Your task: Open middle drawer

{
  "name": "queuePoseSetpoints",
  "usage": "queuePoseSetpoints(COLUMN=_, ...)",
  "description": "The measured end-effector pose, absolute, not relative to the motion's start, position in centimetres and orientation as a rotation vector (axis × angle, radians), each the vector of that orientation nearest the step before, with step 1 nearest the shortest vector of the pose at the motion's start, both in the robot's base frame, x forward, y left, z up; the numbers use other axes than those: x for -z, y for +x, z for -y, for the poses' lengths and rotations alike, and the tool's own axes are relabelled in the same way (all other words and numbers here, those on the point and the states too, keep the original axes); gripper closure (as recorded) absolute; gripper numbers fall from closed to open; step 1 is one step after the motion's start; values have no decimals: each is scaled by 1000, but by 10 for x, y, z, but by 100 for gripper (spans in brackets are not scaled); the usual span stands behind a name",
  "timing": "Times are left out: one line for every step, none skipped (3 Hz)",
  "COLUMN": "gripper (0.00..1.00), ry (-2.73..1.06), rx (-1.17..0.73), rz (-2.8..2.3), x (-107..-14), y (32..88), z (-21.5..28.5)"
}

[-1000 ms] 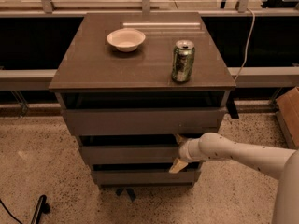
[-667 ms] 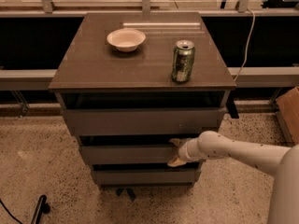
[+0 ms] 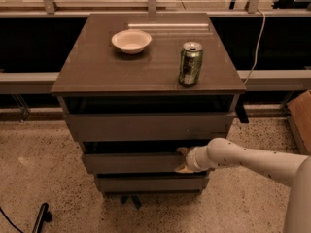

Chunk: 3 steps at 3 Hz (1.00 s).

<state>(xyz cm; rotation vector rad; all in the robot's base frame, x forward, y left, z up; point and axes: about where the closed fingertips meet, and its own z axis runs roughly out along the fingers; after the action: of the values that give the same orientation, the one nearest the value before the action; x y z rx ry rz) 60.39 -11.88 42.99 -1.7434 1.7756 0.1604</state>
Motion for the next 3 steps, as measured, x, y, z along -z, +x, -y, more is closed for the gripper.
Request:
queuePoseSetpoints(gripper=50, ry=-1803, rx=-205, rz=-1746, x=-429, y=567, z=114)
queuePoseSetpoints(gripper=51, ry=-1867, rx=-254, rz=-1693, x=-427, y=537, z=102)
queuePoseSetpoints(gripper=47, ry=-1883, rx=-272, rz=-1662, x=-427, y=519, z=98)
